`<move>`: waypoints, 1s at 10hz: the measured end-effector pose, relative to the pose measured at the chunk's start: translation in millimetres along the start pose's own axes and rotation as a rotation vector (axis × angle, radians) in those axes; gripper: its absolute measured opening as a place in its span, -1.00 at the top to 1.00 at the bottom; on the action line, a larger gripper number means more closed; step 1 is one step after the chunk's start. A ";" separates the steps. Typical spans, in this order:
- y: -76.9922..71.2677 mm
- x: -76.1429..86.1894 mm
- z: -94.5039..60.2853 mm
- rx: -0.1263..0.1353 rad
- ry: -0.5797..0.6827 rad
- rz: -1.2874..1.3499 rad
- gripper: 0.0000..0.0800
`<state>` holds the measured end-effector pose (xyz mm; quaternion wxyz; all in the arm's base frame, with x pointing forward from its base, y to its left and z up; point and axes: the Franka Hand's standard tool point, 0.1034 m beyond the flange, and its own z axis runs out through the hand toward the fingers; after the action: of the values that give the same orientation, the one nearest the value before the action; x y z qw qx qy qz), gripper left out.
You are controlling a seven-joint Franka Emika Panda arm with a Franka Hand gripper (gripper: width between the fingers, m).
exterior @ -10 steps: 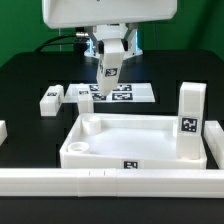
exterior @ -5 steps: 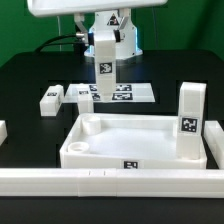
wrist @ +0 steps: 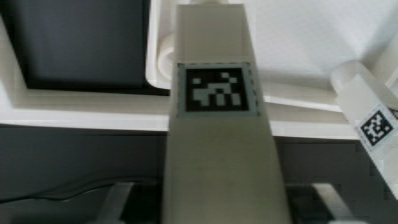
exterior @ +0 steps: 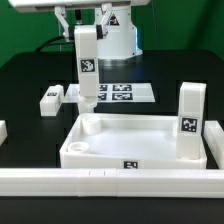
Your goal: Assemble desk
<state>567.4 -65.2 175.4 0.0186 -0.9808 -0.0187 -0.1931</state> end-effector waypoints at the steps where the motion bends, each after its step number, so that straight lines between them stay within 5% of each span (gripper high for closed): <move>1: -0.1 -1.1 0.1 -0.001 -0.001 -0.003 0.27; 4: 0.8 0.3 2.7 -0.003 -0.003 -0.004 0.27; 8: 4.4 43.4 26.6 0.004 0.000 -0.018 0.27; 10: 6.2 44.7 28.8 0.001 0.001 -0.016 0.27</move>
Offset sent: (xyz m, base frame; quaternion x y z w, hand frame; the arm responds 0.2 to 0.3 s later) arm 0.0000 0.0000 0.0000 0.0000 0.0000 0.0000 1.0000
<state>619.9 -68.9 165.6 0.0176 -0.9806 -0.0268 -0.1935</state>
